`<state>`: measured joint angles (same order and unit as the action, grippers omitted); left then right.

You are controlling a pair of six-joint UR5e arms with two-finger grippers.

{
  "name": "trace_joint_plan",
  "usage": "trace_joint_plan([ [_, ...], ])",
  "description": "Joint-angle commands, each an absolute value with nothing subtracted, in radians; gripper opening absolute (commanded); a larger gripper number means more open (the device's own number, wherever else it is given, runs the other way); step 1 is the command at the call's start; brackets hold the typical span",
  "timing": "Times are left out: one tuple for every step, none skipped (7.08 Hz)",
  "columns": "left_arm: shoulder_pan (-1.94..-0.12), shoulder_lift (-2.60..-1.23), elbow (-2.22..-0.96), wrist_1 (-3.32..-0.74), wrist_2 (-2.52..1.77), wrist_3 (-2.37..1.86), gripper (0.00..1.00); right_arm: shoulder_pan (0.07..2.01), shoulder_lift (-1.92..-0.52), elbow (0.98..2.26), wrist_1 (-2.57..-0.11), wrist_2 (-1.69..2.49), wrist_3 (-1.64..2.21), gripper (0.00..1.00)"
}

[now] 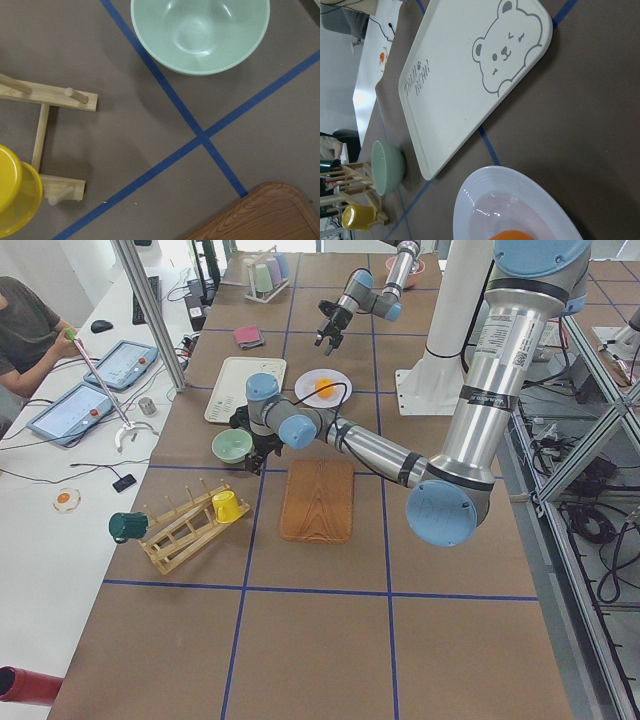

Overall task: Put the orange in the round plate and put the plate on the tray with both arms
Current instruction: 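Lower the right gripper to the plate rim nearest the robot and grip it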

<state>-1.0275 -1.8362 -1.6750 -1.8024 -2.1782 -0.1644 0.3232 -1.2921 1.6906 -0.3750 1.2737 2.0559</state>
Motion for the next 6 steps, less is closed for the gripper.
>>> trace_joint_plan([
  [-1.029, -1.836, -1.672, -1.802, -2.178, -0.164, 1.00, 0.250, -1.293, 1.687, -0.336, 1.128, 2.057, 1.00],
  [-1.028, -1.836, -1.669, -1.802, -2.177, -0.164, 1.00, 0.245, -1.295, 1.675, -0.336, 1.127, 2.053, 1.00],
  [-1.028, -1.836, -1.667, -1.802, -2.177, -0.166, 1.00, 0.244, -1.293, 1.658, -0.336, 1.131, 2.045, 1.00],
  [-1.028, -1.836, -1.667, -1.802, -2.178, -0.169, 1.00, 0.233, -1.293, 1.632, -0.336, 1.132, 2.002, 1.00],
  [-1.028, -1.836, -1.667, -1.802, -2.178, -0.172, 1.00, 0.230, -1.286, 1.623, -0.336, 1.132, 2.006, 0.99],
  [-1.028, -1.836, -1.667, -1.802, -2.177, -0.173, 1.00, 0.230, -1.282, 1.618, -0.337, 1.131, 2.020, 0.98],
])
